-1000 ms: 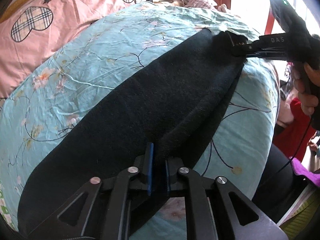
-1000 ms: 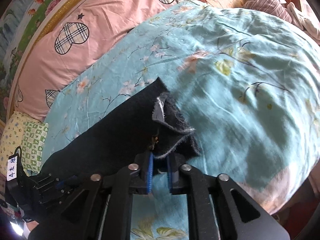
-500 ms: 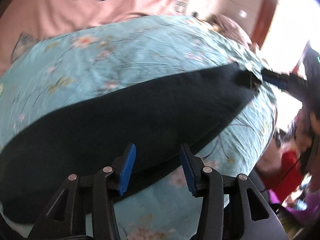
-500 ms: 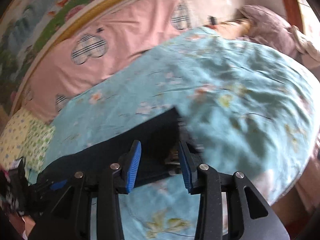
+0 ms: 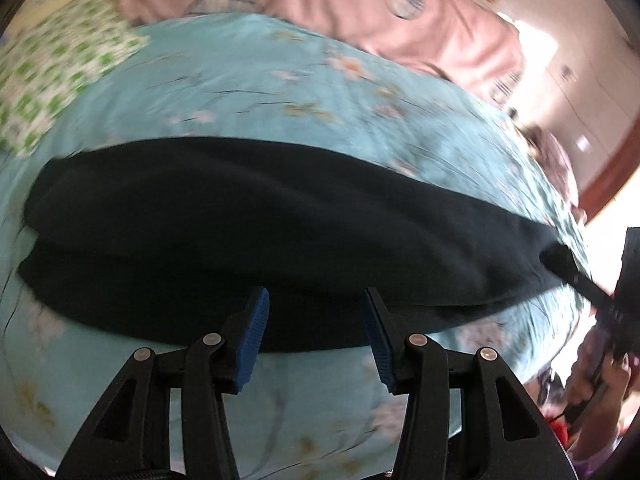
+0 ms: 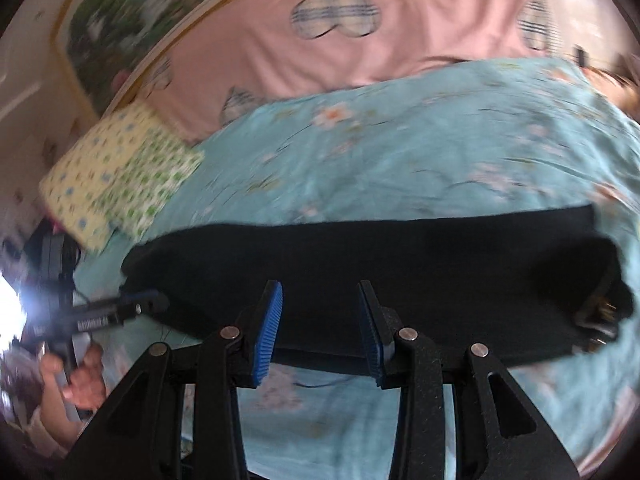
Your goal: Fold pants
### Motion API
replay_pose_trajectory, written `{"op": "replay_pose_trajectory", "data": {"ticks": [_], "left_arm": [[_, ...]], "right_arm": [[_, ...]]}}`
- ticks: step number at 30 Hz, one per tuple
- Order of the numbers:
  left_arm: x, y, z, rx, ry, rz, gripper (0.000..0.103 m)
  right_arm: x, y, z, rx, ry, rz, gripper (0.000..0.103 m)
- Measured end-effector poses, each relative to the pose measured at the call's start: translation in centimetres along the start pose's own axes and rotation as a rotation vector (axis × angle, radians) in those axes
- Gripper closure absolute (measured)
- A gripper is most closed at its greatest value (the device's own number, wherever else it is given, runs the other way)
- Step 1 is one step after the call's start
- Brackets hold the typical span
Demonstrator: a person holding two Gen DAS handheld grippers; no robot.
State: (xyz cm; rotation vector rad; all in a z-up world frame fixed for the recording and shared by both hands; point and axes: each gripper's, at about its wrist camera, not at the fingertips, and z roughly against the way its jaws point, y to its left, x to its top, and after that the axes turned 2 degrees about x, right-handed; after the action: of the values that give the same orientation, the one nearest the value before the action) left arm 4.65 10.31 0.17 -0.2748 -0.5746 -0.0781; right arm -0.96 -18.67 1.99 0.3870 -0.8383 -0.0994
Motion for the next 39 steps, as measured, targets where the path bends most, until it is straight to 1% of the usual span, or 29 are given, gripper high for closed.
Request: {"op": "replay_pose_trajectory", "data": {"ticks": [3, 6, 11, 14, 17, 21, 23, 28, 29, 31, 32, 33, 35, 36, 37, 38, 39], "left_arm": [[-0.2, 3.0, 0.8, 0.029, -0.012, 0.078, 0.051], [-0.2, 6.1, 1.4, 0.058, -0.018, 0.168, 0.045], [0.2, 10.7, 2.0, 0.066, -0.027, 0.300, 0.044], [0.7, 12.5, 1.8, 0.078, -0.034, 0.354, 0.042], [1.3, 14.2, 1.4, 0.089, -0.035, 0.410, 0.041], [2.3, 15.7, 0.7, 0.105, -0.041, 0.467, 0.041], [2.8, 16.6, 0.5, 0.100, -0.046, 0.498, 0.041], [4.0, 17.5, -0.3, 0.095, -0.054, 0.528, 0.041], [4.0, 17.5, -0.3, 0.094, -0.054, 0.533, 0.041], [4.0, 17.5, -0.5, 0.093, -0.057, 0.543, 0.041], [4.1, 17.6, -0.6, 0.096, -0.059, 0.545, 0.041], [4.1, 17.6, -0.7, 0.100, -0.061, 0.545, 0.041], [4.2, 17.5, -0.8, 0.111, -0.063, 0.537, 0.043], [4.3, 17.3, -0.9, 0.122, -0.065, 0.530, 0.045], [4.4, 17.3, -1.1, 0.125, -0.063, 0.524, 0.054], [4.4, 17.3, -1.2, 0.123, -0.059, 0.520, 0.061], [4.5, 17.3, -1.4, 0.123, -0.055, 0.520, 0.076]], "right_arm": [[-0.3, 1.7, -1.9, 0.029, 0.043, 0.065, 0.063], [-0.7, 3.4, -3.7, 0.058, 0.080, 0.116, 0.063], [-1.1, 5.7, -6.2, 0.093, 0.131, 0.185, 0.062], [-1.4, 7.4, -7.5, 0.098, 0.151, 0.256, 0.056], [-1.8, 8.5, -8.3, 0.097, 0.163, 0.320, 0.056], [-2.3, 10.1, -9.3, 0.079, 0.178, 0.429, 0.056], [-2.7, 10.7, -9.7, 0.062, 0.181, 0.482, 0.056], [-2.9, 11.1, -11.0, -0.005, 0.195, 0.557, 0.056], [-3.0, 11.2, -11.2, -0.003, 0.206, 0.568, 0.056], [-3.2, 11.7, -11.2, 0.038, 0.219, 0.599, 0.056], [-3.4, 11.9, -11.2, 0.044, 0.217, 0.615, 0.056], [-3.7, 12.3, -11.4, 0.027, 0.217, 0.654, 0.056], [-4.2, 12.8, -12.0, -0.015, 0.232, 0.707, 0.056], [-4.5, 13.0, -12.5, -0.032, 0.239, 0.738, 0.056], [-4.6, 13.1, -12.8, -0.046, 0.239, 0.752, 0.056], [-4.6, 13.2, -13.1, -0.063, 0.239, 0.760, 0.056], [-4.4, 13.1, -13.4, -0.076, 0.237, 0.755, 0.056]]}}
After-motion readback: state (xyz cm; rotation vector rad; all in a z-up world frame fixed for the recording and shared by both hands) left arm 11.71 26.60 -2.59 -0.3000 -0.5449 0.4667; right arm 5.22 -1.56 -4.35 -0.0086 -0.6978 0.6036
